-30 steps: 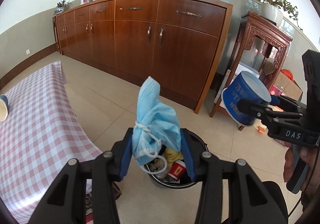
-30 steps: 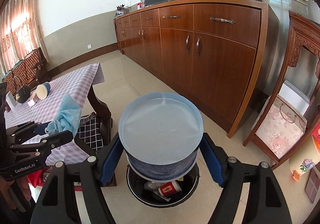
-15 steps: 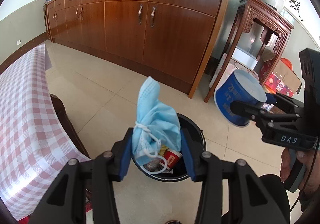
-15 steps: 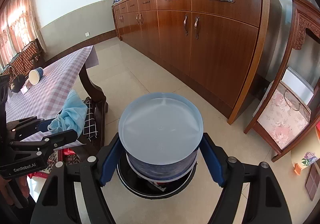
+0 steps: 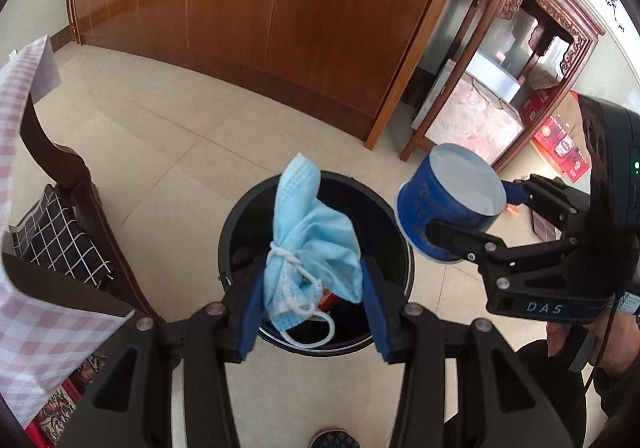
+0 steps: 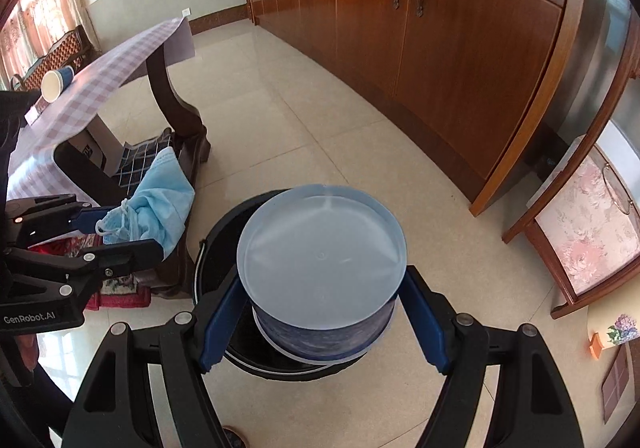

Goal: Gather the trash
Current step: 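Carry the blue mask and blue cup with both tools over the black bucket, then open both tools to drop the mask and blue cup into the bucket, then move both open tools back from the bucket toward the table, then grasp the milk carton with the left tool while the right tool grasps the white-and-blue cup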

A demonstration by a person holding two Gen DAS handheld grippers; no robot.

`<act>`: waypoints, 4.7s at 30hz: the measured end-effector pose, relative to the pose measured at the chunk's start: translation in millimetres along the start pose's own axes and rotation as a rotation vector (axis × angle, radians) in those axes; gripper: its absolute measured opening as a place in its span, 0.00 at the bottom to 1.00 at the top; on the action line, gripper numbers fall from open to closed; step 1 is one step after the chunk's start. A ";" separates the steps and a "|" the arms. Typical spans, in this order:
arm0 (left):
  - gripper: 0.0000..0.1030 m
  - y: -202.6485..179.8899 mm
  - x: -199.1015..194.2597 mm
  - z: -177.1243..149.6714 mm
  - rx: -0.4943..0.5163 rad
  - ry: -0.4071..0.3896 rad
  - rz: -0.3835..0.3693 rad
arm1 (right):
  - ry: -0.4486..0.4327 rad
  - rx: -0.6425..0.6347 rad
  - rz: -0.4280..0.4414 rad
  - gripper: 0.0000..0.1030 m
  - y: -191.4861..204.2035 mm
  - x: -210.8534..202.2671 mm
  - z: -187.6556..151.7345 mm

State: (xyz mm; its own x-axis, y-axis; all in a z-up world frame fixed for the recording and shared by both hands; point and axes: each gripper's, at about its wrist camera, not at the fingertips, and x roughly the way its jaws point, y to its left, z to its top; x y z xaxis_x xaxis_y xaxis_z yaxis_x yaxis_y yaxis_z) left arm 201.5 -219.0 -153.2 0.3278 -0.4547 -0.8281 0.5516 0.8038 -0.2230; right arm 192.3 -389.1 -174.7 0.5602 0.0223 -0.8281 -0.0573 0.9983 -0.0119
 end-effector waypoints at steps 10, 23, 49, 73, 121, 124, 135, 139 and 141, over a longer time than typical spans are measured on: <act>0.74 17.8 64.4 -2.8 -0.059 0.133 -0.012 | 0.128 -0.175 0.040 0.82 3.7 87.5 -20.1; 0.95 27.5 36.0 -19.8 -0.089 0.041 0.174 | 0.102 0.034 -0.115 1.00 -42.7 73.2 -23.5; 0.95 36.5 -93.2 -27.4 -0.103 -0.167 0.235 | -0.149 -0.014 -0.116 1.00 37.0 -51.5 17.9; 0.96 135.8 -206.8 -68.3 -0.316 -0.354 0.440 | -0.337 -0.151 0.039 1.00 174.6 -89.6 97.7; 0.78 445.3 -213.8 -34.1 -0.632 -0.300 0.672 | -0.110 -0.424 0.474 0.38 520.5 117.9 311.6; 0.74 454.5 -208.3 -28.0 -0.649 -0.288 0.652 | -0.104 -0.402 0.496 0.37 520.2 122.3 318.8; 0.51 464.9 -208.7 -29.6 -0.654 -0.297 0.597 | -0.121 -0.409 0.470 0.03 513.7 116.9 318.6; 0.51 444.9 -218.5 -36.3 -0.623 -0.323 0.609 | -0.136 -0.389 0.467 0.03 498.4 109.3 312.4; 0.51 431.9 -224.1 -39.1 -0.605 -0.337 0.613 | -0.142 -0.378 0.468 0.03 490.0 103.4 308.7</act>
State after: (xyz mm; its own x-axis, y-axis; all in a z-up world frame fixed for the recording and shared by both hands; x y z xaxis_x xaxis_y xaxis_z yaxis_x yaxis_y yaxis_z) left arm 336.3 244.9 -84.1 0.6882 0.1050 -0.7179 -0.2553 0.9613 -0.1041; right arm 477.3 119.1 -93.1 0.5082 0.4859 -0.7111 -0.5978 0.7933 0.1149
